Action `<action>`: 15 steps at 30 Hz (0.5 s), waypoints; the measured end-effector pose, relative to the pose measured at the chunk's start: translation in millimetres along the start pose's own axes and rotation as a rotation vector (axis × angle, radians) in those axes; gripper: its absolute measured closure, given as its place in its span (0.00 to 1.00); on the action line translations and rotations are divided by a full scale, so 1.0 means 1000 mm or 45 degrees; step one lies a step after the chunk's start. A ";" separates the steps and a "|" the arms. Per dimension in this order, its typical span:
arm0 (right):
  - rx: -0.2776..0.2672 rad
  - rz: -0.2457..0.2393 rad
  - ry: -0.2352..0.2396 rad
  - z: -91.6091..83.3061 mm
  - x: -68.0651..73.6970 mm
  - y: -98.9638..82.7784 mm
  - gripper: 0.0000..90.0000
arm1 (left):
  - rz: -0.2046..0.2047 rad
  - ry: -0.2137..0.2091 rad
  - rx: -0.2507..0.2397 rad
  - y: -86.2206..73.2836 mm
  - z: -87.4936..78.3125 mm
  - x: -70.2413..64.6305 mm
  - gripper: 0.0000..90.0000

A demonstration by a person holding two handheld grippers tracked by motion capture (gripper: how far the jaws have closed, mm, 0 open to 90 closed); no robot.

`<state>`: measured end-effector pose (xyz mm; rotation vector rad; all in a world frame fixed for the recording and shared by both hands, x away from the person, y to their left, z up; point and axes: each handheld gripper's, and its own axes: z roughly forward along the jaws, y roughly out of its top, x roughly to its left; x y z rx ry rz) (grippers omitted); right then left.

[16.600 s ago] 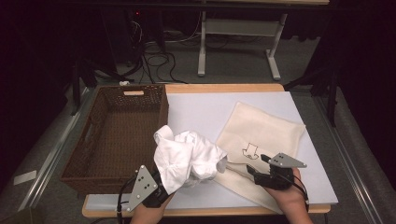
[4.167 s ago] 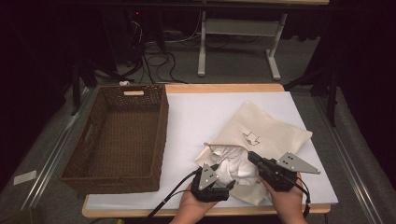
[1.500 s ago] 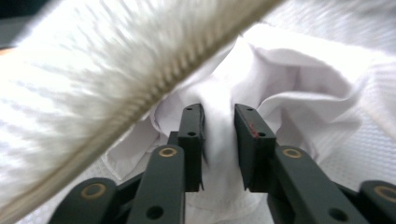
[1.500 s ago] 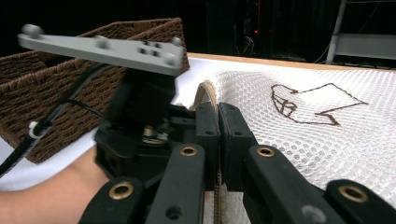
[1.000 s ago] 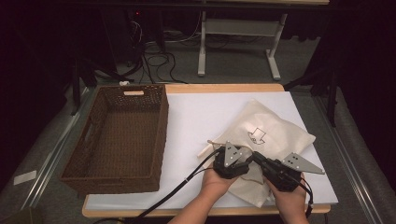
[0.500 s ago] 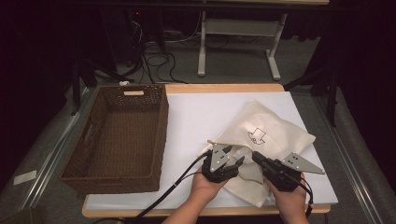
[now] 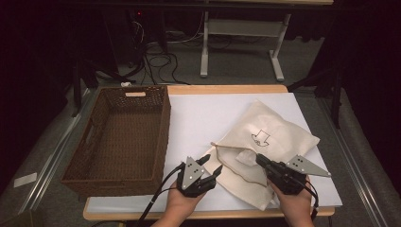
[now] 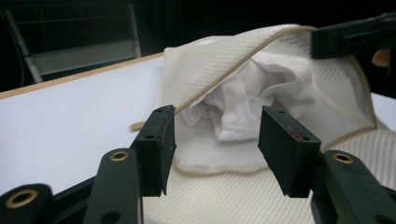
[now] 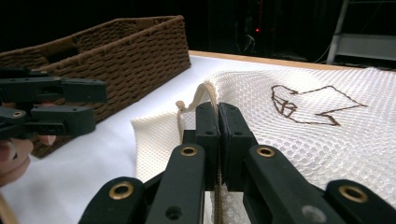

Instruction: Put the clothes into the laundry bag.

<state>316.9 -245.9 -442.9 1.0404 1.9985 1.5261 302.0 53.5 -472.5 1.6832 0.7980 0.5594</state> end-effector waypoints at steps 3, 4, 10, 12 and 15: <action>0.002 -0.003 0.025 -0.004 -0.001 0.004 0.98 | 0.047 0.033 0.029 -0.004 -0.009 0.007 0.52; 0.005 -0.020 0.026 -0.007 -0.001 0.006 0.98 | 0.045 0.042 0.032 -0.006 -0.010 0.009 0.52; 0.082 -0.015 0.032 -0.020 -0.006 -0.004 0.98 | 0.011 0.043 0.053 -0.029 0.000 0.015 0.52; 0.098 -0.016 0.030 -0.017 -0.005 -0.008 0.98 | 0.022 0.046 0.060 -0.030 0.002 0.016 0.52; 0.199 -0.019 0.050 -0.001 0.002 -0.024 0.98 | 0.021 0.059 0.062 -0.030 0.004 0.020 0.52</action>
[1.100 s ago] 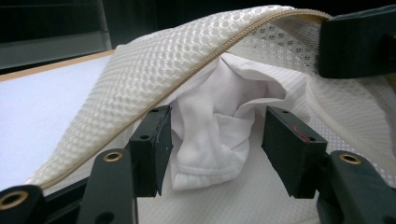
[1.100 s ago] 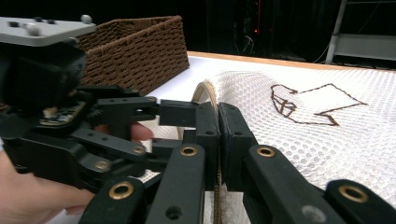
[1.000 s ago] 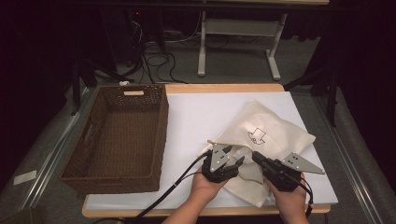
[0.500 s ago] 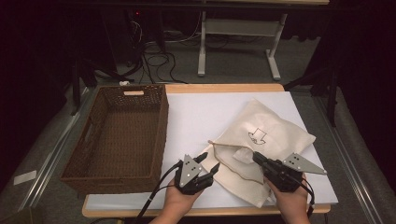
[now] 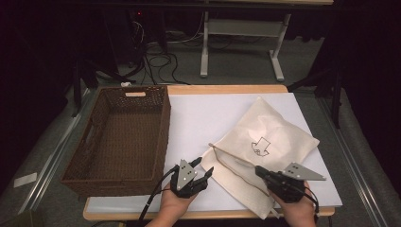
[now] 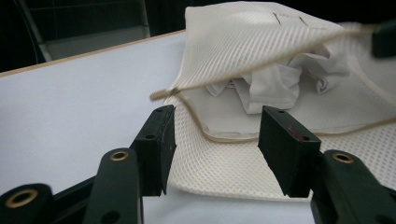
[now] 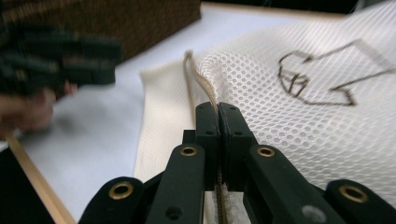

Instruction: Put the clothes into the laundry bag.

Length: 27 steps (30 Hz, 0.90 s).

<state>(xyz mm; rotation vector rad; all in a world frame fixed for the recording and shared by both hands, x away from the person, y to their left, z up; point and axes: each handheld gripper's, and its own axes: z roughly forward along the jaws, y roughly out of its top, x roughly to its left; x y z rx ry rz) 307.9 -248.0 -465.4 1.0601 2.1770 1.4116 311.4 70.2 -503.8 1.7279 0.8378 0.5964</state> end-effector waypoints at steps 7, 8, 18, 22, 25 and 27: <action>0.236 0.001 0.019 0.033 0.005 -0.020 0.97 | -0.026 0.012 -0.023 0.001 -0.003 0.007 0.53; 0.292 -0.003 0.012 0.037 0.003 -0.024 0.97 | -0.026 0.008 -0.030 0.002 -0.003 0.006 0.53; 0.109 0.083 -0.108 0.003 -0.004 -0.020 0.74 | -0.002 -0.012 -0.047 0.004 -0.007 -0.002 0.53; 0.071 0.166 -0.234 -0.018 -0.019 -0.024 0.72 | 0.015 -0.056 -0.069 0.010 -0.005 -0.010 0.52; 0.100 0.218 -0.356 -0.027 -0.029 -0.031 0.63 | 0.040 -0.092 -0.083 0.014 -0.004 -0.016 0.52; 0.116 0.243 -0.423 -0.031 -0.037 -0.038 0.43 | 0.056 -0.110 -0.092 0.017 -0.002 -0.019 0.52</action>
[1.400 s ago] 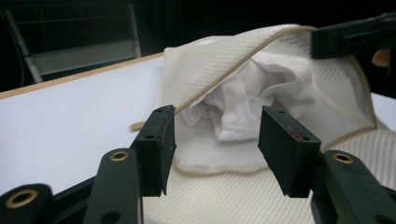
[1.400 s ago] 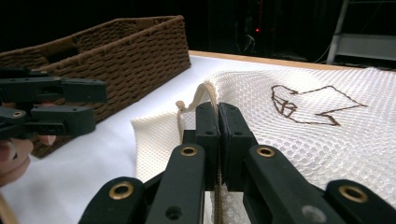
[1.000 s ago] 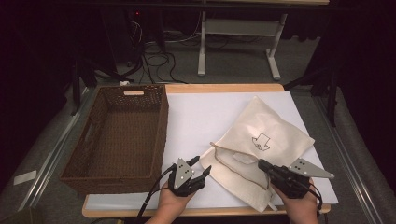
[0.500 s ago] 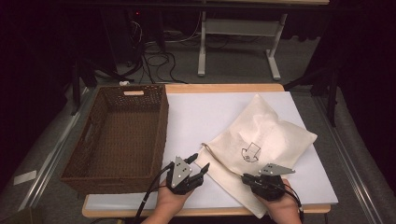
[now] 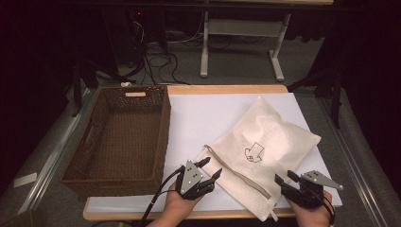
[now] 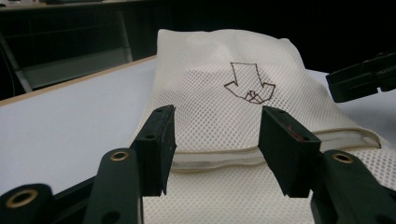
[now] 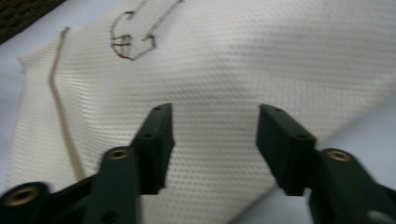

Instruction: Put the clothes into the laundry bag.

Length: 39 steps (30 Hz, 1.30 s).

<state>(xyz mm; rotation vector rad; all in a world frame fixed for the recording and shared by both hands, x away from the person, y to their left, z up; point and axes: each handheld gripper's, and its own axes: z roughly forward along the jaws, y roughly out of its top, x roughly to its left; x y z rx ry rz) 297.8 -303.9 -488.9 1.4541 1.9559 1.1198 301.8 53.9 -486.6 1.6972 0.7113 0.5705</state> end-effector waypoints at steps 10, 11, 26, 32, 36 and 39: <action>0.150 0.060 -0.087 0.007 -0.011 -0.014 0.35 | 0.015 -0.050 -0.026 0.007 0.007 -0.005 0.52; 0.175 0.061 -0.083 0.012 -0.012 -0.014 0.40 | 0.015 -0.051 -0.027 0.007 0.007 -0.005 0.52; 0.207 -0.084 -0.127 0.021 -0.010 -0.001 0.98 | 0.008 -0.009 0.019 0.000 -0.002 -0.001 0.51; 0.202 -0.046 -0.169 0.024 -0.040 0.008 0.98 | -0.010 0.025 0.026 -0.003 -0.008 0.002 0.51; 0.210 -0.071 -0.202 0.032 -0.052 0.015 0.98 | -0.011 0.029 0.018 -0.003 -0.012 0.001 0.51; 0.211 -0.080 -0.230 0.040 -0.066 0.022 0.98 | -0.003 0.035 0.010 -0.002 -0.017 0.000 0.51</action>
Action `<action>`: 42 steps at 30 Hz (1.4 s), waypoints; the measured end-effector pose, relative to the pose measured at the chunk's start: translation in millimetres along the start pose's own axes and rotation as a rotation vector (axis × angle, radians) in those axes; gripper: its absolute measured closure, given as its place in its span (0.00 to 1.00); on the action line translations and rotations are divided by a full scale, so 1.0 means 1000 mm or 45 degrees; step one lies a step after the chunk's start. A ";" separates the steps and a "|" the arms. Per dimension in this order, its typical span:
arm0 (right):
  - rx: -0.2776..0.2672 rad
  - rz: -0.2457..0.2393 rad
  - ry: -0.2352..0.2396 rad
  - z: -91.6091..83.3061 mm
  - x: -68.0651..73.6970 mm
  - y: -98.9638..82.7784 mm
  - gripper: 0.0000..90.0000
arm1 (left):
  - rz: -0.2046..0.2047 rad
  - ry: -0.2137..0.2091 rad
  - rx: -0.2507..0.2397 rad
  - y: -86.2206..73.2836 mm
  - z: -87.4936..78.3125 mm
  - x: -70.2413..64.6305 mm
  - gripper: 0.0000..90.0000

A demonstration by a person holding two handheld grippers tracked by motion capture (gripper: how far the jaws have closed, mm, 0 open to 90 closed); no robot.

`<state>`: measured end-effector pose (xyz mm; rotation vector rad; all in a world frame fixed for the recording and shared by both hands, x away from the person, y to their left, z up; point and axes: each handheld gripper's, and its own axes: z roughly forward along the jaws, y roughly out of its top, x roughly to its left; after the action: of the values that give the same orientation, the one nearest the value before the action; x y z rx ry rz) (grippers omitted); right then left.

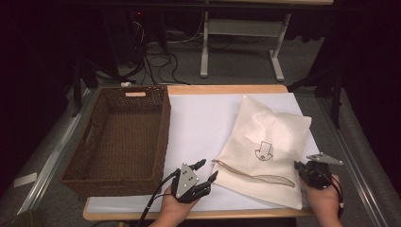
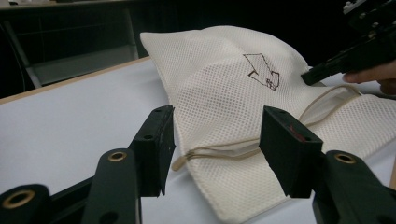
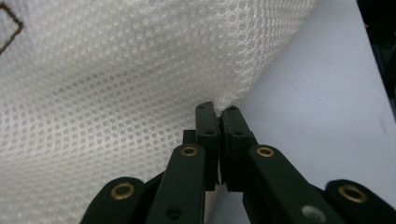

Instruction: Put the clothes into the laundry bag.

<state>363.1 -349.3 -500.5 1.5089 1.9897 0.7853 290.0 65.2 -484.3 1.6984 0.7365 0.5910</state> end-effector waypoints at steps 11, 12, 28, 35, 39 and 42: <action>-0.009 -0.012 -0.016 0.028 -0.027 0.023 0.98 | 0.031 0.044 -0.018 0.003 -0.017 -0.003 0.51; -0.012 -0.024 -0.012 0.030 -0.029 0.025 0.98 | 0.027 0.049 -0.019 0.003 -0.018 -0.003 0.51; -0.122 0.015 0.103 0.004 -0.036 0.017 0.73 | 0.024 0.053 -0.008 0.005 -0.038 -0.004 0.51; -0.204 0.021 0.162 -0.036 -0.019 -0.014 0.58 | -0.009 0.043 -0.025 0.002 -0.045 -0.003 0.51; -0.154 0.033 0.151 -0.044 -0.023 -0.039 0.51 | 0.003 0.033 -0.031 0.002 -0.045 -0.004 0.51; -0.112 0.005 0.128 -0.040 -0.024 -0.049 0.55 | 0.007 0.033 -0.031 0.003 -0.044 -0.004 0.51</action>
<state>308.1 -387.9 -506.8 1.4492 1.9966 0.9551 256.7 90.6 -471.4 1.6738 0.7404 0.6248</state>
